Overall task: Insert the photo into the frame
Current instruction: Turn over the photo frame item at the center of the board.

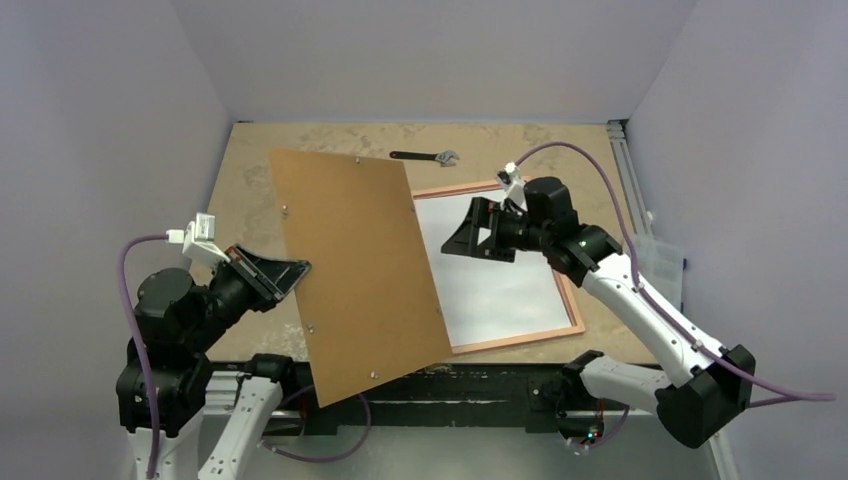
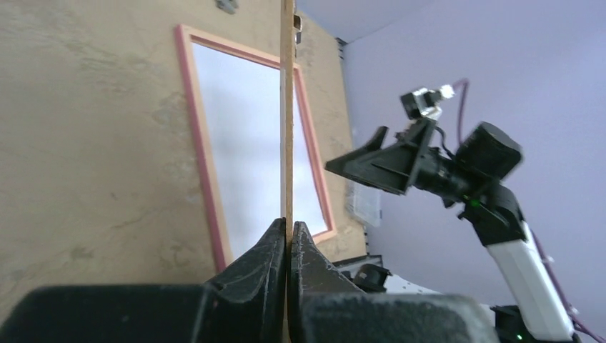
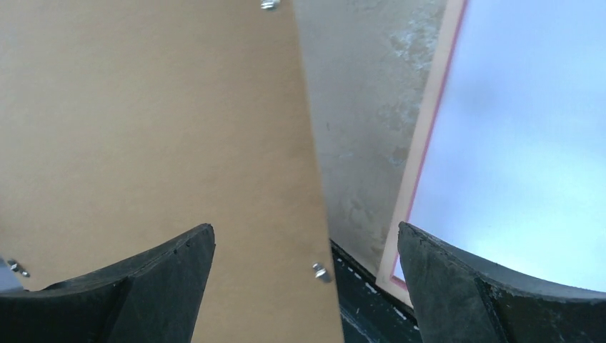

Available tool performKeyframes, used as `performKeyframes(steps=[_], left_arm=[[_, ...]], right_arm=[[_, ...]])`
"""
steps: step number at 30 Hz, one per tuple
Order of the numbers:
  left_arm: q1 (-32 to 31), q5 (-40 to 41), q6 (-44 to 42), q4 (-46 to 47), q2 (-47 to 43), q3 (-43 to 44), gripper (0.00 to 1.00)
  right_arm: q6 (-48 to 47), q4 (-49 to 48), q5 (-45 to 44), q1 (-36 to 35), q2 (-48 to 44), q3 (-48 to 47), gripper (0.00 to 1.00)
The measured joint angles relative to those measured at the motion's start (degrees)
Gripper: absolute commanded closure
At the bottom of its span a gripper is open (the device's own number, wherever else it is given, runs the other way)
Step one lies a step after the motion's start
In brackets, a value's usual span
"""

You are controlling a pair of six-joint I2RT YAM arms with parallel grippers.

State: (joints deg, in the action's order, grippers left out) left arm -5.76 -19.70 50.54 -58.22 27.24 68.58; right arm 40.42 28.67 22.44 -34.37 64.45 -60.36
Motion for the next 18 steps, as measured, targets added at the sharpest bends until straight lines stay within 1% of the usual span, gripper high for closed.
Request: performKeyframes(steps=[4, 7, 11, 13, 18], left_arm=[[0.00, -4.50, 3.10, 7.17, -1.38, -2.45, 1.00], [0.00, -7.54, 5.55, 12.55, -1.77, -4.83, 1.00], [0.00, -11.02, 8.70, 19.17, -1.77, -8.22, 1.00], [0.00, -12.04, 9.68, 21.38, -1.77, -9.51, 1.00], [0.00, -13.16, 10.60, 24.33, -1.86, -10.91, 1.00]], right_arm=[[-0.15, -5.20, 11.58, 10.51, -0.33, 5.68, 0.02], [1.81, -10.34, 19.19, 14.43, -0.33, 9.05, 0.02], [7.32, -21.11, 27.58, 14.91, -0.31, 11.47, 0.04], [11.82, -29.18, 31.30, 14.88, -0.24, 12.83, 0.07], [21.59, -43.50, 35.65, 14.88, 0.98, 15.28, 0.17]])
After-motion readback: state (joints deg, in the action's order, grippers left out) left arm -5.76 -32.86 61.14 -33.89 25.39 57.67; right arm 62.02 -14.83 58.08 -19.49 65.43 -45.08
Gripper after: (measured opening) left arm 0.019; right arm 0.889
